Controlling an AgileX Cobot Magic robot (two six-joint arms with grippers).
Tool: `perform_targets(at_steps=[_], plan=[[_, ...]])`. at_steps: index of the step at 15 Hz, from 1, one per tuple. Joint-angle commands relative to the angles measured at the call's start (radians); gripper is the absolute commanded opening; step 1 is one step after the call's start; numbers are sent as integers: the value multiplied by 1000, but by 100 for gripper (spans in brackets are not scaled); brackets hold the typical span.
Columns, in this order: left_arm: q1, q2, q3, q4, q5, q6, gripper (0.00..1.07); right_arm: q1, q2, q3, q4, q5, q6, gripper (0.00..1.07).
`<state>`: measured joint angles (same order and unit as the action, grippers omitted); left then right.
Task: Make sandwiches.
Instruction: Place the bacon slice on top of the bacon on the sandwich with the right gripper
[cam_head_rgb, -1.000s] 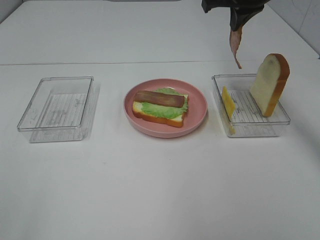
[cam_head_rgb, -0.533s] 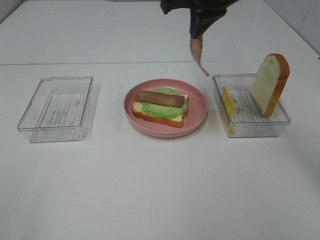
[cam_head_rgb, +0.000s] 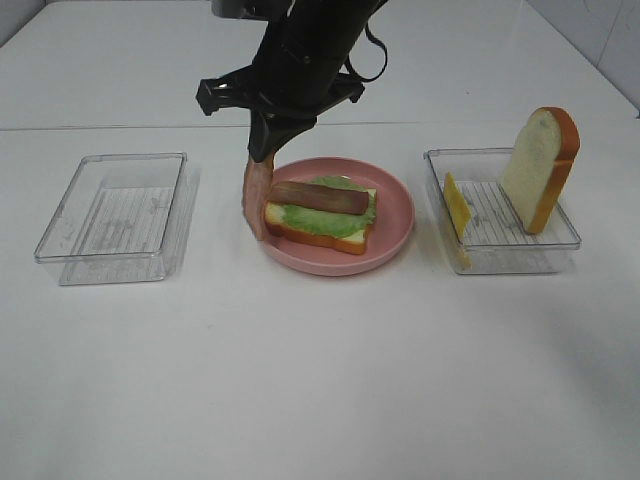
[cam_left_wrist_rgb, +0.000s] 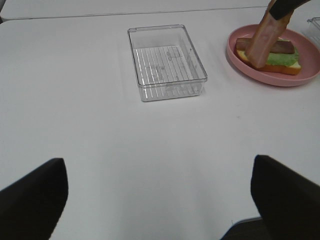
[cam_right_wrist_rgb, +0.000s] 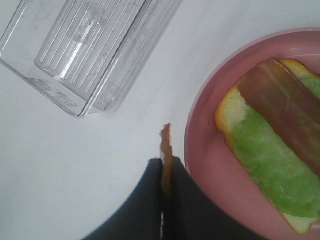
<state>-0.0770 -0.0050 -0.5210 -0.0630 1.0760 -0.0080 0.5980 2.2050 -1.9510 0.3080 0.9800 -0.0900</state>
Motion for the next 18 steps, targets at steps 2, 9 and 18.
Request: perform_targets(at_steps=[2,9,18], plan=[[1,-17,2,3,-2,-2,91,2,31,-6,21,-52,-54,0],[1,-17,2,3,-2,-2,91,-14,107,-6,-247,-162,-33,0],[1,-17,2,3,-2,-2,91,-105,154,-6,-292,-162,-13,0]])
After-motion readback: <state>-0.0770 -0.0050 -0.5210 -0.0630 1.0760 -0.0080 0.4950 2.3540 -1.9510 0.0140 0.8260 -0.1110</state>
